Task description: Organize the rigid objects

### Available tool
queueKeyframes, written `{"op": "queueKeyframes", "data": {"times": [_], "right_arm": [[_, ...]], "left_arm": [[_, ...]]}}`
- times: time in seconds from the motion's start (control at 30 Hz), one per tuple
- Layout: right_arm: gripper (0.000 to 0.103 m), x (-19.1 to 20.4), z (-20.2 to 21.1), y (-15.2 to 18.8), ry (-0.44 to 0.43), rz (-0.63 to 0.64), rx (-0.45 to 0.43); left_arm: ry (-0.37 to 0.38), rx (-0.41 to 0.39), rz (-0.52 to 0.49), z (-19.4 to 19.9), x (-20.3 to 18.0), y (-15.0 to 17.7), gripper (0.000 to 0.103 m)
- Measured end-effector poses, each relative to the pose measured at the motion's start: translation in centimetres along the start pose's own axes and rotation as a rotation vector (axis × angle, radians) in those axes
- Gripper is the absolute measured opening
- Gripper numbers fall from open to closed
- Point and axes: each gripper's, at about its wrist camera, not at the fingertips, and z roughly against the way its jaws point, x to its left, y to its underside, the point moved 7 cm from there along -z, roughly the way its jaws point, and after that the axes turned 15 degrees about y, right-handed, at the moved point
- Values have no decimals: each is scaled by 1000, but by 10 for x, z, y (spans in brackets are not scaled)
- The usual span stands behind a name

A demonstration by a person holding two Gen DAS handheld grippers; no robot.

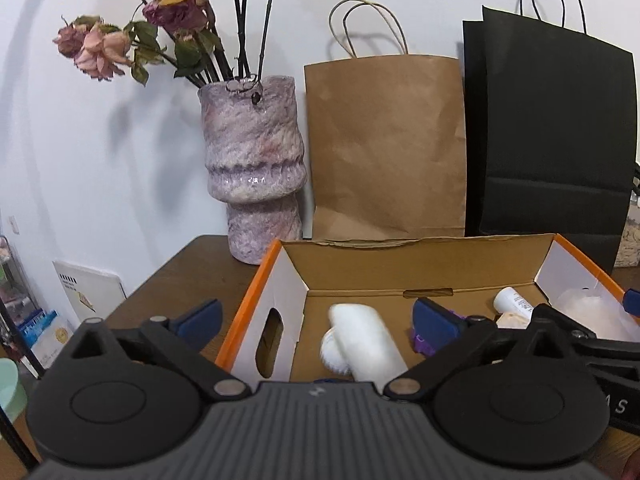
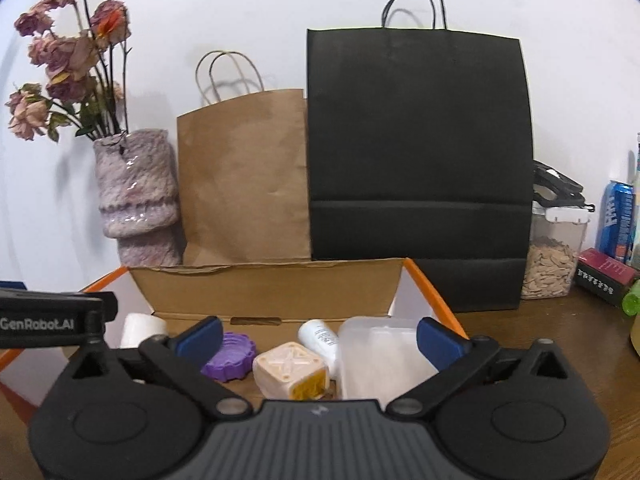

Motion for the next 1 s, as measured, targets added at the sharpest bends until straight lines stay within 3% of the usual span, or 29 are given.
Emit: {"op": "queueKeyframes", "data": {"times": [0.33,0.63,1.0], "right_arm": [[103,-8,10,-3,6,-33,-32],[103,-23,45,0,-6,-47,-67],[103,-37,130,3,-61,-23,-63]], "left_arm": [[-15,-6,4,9,4,2,103],[-14,-15,-1,42,6,13,103],[19,-40,32,131,0,25,103]]}}
